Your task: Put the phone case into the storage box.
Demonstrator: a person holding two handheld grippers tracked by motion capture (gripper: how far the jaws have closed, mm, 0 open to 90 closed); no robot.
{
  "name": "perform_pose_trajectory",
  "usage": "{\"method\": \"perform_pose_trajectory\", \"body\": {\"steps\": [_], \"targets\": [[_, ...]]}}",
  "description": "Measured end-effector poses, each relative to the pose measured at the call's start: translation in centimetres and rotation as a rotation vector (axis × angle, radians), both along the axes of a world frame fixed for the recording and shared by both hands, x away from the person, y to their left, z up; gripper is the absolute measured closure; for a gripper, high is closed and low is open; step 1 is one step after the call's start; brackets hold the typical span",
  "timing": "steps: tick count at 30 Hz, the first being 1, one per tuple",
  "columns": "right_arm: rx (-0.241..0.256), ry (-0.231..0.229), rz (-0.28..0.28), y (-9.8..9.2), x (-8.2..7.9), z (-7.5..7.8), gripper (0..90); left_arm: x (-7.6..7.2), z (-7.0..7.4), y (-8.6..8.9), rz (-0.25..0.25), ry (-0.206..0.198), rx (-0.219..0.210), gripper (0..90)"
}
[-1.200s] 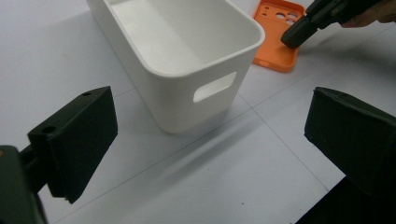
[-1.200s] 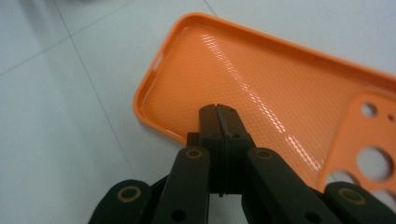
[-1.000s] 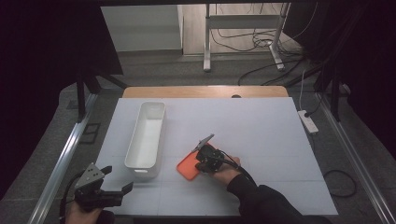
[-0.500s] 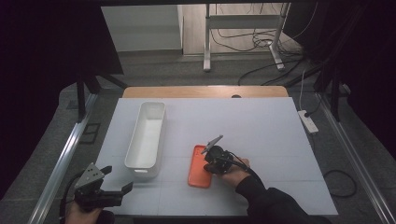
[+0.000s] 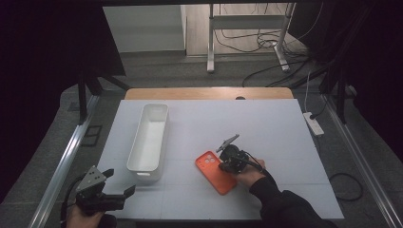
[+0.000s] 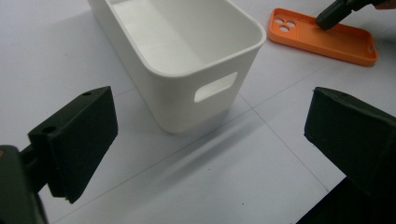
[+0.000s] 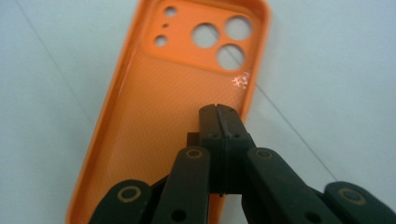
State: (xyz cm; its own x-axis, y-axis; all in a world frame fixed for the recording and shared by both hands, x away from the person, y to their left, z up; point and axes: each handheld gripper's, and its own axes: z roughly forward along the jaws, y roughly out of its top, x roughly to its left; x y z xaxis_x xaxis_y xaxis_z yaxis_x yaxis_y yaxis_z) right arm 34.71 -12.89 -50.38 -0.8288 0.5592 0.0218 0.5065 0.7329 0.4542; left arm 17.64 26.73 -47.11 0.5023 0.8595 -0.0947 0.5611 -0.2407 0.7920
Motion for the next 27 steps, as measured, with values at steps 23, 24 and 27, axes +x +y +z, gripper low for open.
{"method": "perform_pose_trajectory", "body": {"steps": [23,24,27], "targets": [[0.072,-0.084,-0.049,-2.3,-0.5,2.2,32.8,0.0,0.0,-0.1,-0.001,0.001,0.001,3.5],[0.068,-0.095,-0.057,-2.4,-0.5,2.3,26.3,0.0,0.0,-0.1,-0.001,0.001,0.002,3.5],[0.068,-0.109,-0.076,-2.7,-0.6,2.4,12.6,0.0,0.0,0.0,0.0,0.001,0.001,3.5]]}}
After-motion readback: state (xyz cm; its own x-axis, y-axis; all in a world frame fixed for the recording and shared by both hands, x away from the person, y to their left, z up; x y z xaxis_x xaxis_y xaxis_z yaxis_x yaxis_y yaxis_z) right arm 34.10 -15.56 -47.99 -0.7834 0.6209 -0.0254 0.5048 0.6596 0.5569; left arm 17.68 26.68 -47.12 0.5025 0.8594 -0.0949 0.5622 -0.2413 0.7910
